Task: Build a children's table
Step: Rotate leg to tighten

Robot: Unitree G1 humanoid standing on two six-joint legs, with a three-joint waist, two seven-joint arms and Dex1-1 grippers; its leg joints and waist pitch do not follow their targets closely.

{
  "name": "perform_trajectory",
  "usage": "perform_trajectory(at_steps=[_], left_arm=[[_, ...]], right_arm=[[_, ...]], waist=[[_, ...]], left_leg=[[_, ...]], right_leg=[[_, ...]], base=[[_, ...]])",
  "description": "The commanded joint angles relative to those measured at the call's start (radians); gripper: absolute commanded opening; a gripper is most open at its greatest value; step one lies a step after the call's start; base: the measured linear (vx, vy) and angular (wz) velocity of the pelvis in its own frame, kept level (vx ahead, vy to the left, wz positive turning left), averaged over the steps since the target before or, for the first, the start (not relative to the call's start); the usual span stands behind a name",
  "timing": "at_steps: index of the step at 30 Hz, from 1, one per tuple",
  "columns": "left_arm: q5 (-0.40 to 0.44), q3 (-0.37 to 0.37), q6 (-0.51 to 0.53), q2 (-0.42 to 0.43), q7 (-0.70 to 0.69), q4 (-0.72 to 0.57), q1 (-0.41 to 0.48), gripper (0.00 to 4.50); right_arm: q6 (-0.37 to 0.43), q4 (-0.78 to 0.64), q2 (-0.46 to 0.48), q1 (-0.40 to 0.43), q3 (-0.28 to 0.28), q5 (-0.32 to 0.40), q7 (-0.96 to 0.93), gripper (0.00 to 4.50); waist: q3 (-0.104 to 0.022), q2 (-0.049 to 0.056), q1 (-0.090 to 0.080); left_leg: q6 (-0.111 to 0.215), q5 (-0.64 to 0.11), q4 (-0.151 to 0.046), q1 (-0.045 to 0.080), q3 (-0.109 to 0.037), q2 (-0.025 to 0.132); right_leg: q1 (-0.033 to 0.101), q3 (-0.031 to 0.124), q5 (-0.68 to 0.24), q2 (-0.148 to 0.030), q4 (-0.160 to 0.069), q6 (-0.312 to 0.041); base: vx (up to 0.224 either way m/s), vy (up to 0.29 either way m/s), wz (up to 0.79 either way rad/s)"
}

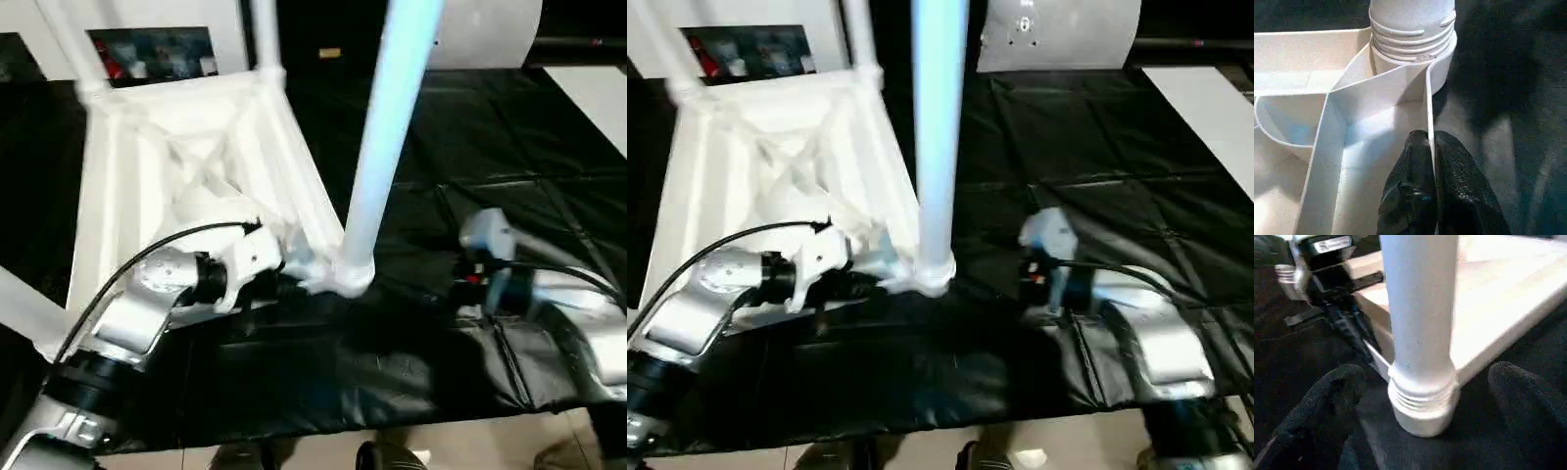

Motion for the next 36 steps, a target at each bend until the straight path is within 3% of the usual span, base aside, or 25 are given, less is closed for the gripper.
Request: perform_trajectory(at_steps=[1, 3, 9, 15, 29, 36], left_arm=[[-0.022, -0.048, -0.029, 0.005, -0.073, -0.001, 0.024, 0.0], [-0.022, -0.05, -0.057, 0.016, -0.084, 0.018, 0.021, 0.0], [-0.034, -0.053, -0.059, 0.031, -0.123, 0.005, 0.026, 0.0], [-0.03, -0.06, -0.079, 0.03, -0.134, 0.035, 0.018, 0.0], [-0.019, -0.07, -0.086, 0.023, -0.136, 0.063, -0.007, 0.0], [-0.02, -0.059, -0.034, 0.003, -0.091, 0.063, -0.01, 0.0]], right_arm=[[-0.011, 0.052, -0.005, -0.043, 0.035, 0.02, 0.075, 4.23], [-0.012, 0.083, -0.009, -0.065, 0.058, 0.024, 0.114, 4.16], [-0.041, 0.207, 0.016, -0.159, 0.098, -0.007, 0.194, 3.66], [-0.057, 0.258, 0.018, -0.2, 0.123, -0.011, 0.24, 3.17], [-0.094, 0.308, 0.034, -0.23, 0.157, -0.038, 0.286, 2.03], [-0.032, 0.216, 0.028, -0.148, 0.154, -0.007, 0.271, 1.95]], waist=[[-0.083, -0.014, -0.002], [-0.079, -0.018, -0.002], [-0.077, -0.01, 0.002], [-0.076, -0.012, 0.005], [-0.071, -0.012, 0.008], [-0.068, -0.011, 0.019]], left_leg=[[0.157, -0.032, -0.056, 0.037, -0.036, 0.091], [0.152, -0.043, -0.055, 0.036, -0.034, 0.091], [0.118, -0.078, -0.059, 0.037, -0.035, 0.09], [0.12, -0.077, -0.057, 0.037, -0.032, 0.089], [0.111, -0.101, -0.061, 0.038, -0.032, 0.091], [0.108, -0.109, -0.064, 0.042, -0.032, 0.094]], right_leg=[[0.034, 0.032, 0.057, -0.068, -0.049, -0.33], [0.033, 0.032, 0.059, -0.068, -0.049, -0.335], [0.032, 0.031, 0.026, -0.069, -0.048, -0.332], [0.032, 0.033, 0.038, -0.069, -0.047, -0.335], [0.027, 0.034, -0.002, -0.069, -0.052, -0.329], [0.025, 0.036, -0.017, -0.07, -0.055, -0.32]], base=[[0.0, 0.0, 0.0], [0.0, 0.0, 0.0], [0.0, 0.0, 0.0], [0.0, 0.0, 0.0], [0.0, 0.0, 0.0], [0.0, 0.0, 0.0]])
